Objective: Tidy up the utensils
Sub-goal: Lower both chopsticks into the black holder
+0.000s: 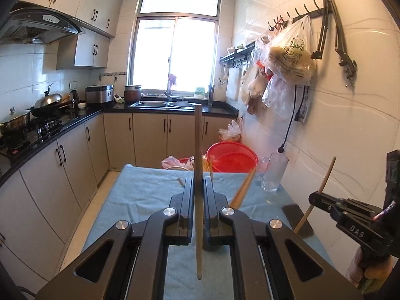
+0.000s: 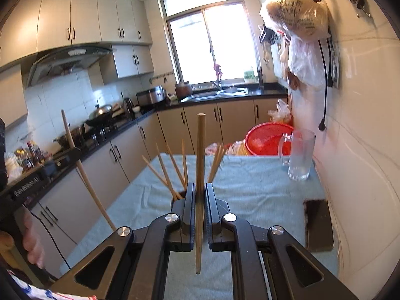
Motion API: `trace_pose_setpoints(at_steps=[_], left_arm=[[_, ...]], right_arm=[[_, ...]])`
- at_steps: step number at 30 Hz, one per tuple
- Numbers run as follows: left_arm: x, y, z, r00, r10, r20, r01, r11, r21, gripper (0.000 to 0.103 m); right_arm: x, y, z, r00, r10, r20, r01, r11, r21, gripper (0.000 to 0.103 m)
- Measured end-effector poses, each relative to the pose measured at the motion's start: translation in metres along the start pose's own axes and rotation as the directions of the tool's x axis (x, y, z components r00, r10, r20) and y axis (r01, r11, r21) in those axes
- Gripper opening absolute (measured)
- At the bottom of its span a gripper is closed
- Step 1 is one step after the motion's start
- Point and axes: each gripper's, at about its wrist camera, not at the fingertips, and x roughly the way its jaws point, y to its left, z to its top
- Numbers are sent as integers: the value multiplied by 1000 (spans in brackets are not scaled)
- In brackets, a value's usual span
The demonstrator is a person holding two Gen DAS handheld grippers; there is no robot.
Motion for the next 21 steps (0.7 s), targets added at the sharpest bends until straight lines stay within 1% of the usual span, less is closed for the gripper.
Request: trace_pose_setpoints(at_steps=[4, 8, 13, 14, 18, 21], left_arm=[[11, -6, 8, 1000, 1, 8, -1, 1000, 19, 6], [25, -11, 10, 1000, 4, -5, -3, 999, 32, 6], [44, -14, 8, 998, 38, -43, -36, 998, 55, 6], [50, -14, 7, 997, 47, -61, -43, 997, 61, 6], [65, -13, 4, 992, 66, -104, -59, 996, 72, 7], [71, -11, 2, 990, 77, -121, -68, 995, 78, 6]], right_arm=[[4, 3, 17, 1000, 8, 30, -8, 1000, 2, 7], [13, 6, 27, 999, 17, 40, -17, 1000, 8, 7], [26, 8, 28, 999, 15, 31, -15, 1000, 3, 7], [29, 8, 27, 1000, 14, 25, -14, 1000, 4, 7], [39, 5, 27, 1000, 10, 9, -10, 1000, 16, 7], [42, 2, 28, 1000, 8, 7, -9, 1000, 24, 7]])
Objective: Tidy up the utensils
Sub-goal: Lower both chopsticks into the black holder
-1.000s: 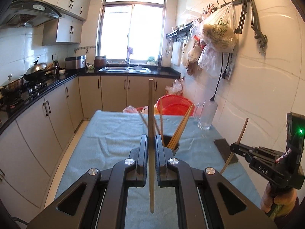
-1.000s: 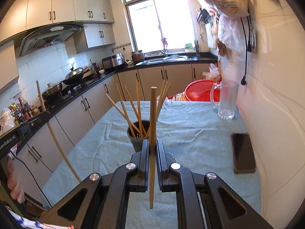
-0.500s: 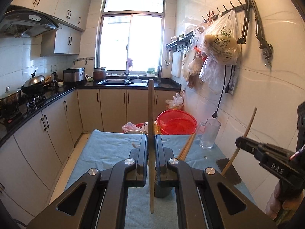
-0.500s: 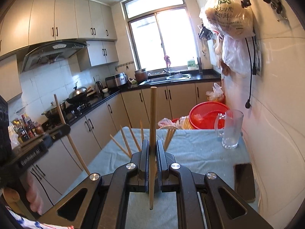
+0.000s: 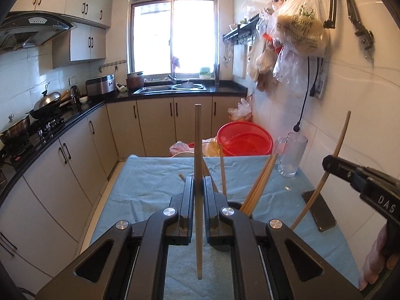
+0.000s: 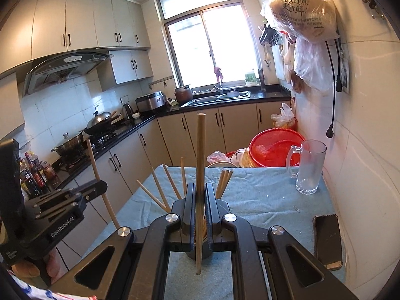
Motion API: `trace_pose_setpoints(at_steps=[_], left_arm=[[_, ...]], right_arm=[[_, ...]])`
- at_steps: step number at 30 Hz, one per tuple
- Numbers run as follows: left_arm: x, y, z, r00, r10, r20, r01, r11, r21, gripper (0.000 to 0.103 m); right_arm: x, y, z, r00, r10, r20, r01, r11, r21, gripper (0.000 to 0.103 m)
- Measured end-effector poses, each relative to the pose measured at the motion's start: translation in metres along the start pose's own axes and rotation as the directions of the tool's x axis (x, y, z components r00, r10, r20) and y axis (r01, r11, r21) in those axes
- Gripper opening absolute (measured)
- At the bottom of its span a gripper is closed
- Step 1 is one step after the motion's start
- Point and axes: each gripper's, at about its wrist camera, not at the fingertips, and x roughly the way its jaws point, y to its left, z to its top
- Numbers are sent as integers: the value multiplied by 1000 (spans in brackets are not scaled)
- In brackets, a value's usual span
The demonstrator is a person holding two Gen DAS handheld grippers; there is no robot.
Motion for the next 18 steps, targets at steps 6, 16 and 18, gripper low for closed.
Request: trace_pose_setpoints(at_steps=[6, 16, 18], left_arm=[[8, 1, -1, 1000, 6, -20, -6, 1000, 13, 7], [3, 6, 13, 997, -80, -1, 80, 995, -62, 7], [-1, 9, 20, 995, -97, 23, 99, 991, -92, 7]], right_arm=[[4, -3, 3, 1000, 1, 2, -1, 1000, 10, 7], [6, -9, 12, 999, 13, 31, -15, 999, 52, 7], [7, -10, 16, 999, 11, 47, -14, 998, 61, 7]])
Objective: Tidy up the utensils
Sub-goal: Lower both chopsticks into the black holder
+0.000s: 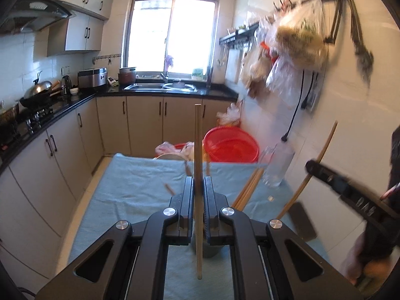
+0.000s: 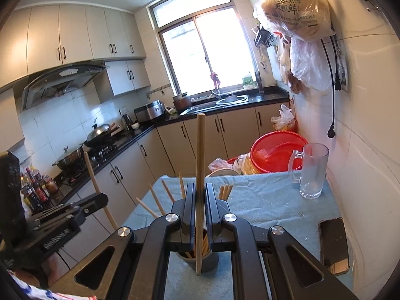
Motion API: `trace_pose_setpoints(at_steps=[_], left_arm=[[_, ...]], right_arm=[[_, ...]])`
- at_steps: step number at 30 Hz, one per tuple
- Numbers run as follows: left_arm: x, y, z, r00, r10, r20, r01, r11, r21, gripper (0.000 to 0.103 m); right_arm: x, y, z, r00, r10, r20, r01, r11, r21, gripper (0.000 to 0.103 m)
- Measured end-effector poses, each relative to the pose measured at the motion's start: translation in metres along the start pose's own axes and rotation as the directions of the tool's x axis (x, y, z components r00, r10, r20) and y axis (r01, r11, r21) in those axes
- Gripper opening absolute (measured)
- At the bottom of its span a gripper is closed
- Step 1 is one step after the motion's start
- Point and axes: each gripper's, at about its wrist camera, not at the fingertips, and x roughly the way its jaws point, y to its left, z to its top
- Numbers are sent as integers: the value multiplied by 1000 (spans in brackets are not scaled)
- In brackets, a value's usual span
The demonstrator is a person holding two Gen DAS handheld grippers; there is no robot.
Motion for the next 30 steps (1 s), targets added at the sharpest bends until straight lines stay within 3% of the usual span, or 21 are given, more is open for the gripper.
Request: trace_pose_setpoints(at_steps=[6, 13, 20, 30], left_arm=[[-3, -2, 19, 995, 3, 97, 1, 999, -42, 6], [20, -4, 23, 992, -42, 117, 51, 996, -80, 6], [56, -3, 15, 995, -38, 88, 45, 996, -78, 6], [93, 2, -10, 1000, -25, 10, 25, 997, -78, 6]], right_arm=[[7, 1, 7, 1000, -1, 29, 1, 1000, 11, 7], [24, -2, 6, 999, -10, 36, 9, 1000, 18, 7], [45, -11, 0, 1000, -12, 16, 11, 999, 46, 7], [82, -21, -28, 997, 1, -80, 5, 997, 73, 8]])
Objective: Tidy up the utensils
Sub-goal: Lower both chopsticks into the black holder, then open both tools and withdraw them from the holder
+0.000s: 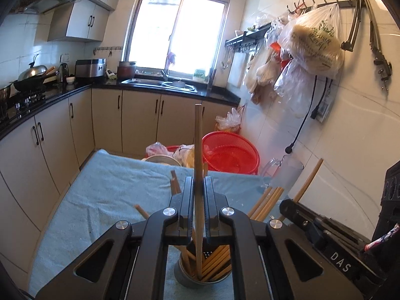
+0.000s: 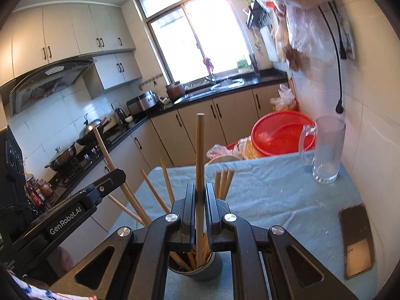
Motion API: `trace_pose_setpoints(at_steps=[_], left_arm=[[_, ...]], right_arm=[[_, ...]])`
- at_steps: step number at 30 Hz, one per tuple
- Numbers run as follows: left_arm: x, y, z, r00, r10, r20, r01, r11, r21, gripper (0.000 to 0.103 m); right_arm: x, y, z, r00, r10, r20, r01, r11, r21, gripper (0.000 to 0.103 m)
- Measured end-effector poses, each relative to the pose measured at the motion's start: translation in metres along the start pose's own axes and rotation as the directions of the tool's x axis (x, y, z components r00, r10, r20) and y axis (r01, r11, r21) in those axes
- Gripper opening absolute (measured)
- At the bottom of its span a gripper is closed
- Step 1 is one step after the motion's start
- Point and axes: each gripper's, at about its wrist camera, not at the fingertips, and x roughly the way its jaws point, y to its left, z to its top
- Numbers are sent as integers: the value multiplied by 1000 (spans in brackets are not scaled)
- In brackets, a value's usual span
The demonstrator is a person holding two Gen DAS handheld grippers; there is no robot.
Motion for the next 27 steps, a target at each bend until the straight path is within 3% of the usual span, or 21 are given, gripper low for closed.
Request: trace_pose_setpoints(at_steps=[11, 13, 15, 16, 24, 27], left_arm=[[-9, 0, -16, 1000, 4, -17, -4, 1000, -9, 8], [-17, 0, -17, 1000, 11, -16, -11, 1000, -13, 13], [-24, 0, -18, 1000, 20, -14, -20, 1000, -18, 29], [-27, 1, -19, 1000, 22, -13, -22, 1000, -22, 32], [-63, 7, -29, 998, 60, -5, -60, 998, -34, 36], [-78, 6, -34, 994, 103, 17, -103, 994, -21, 45]], right_arm=[[14, -12, -16, 999, 25, -45, -21, 997, 77, 9], [14, -10, -16, 999, 22, -44, -19, 997, 73, 12], [13, -9, -16, 999, 24, -43, -21, 997, 74, 19], [11, -8, -16, 999, 23, -40, -20, 997, 76, 22], [-7, -6, -17, 1000, 25, -16, -23, 996, 87, 27], [-16, -7, -17, 1000, 10, -5, -10, 994, 106, 39]])
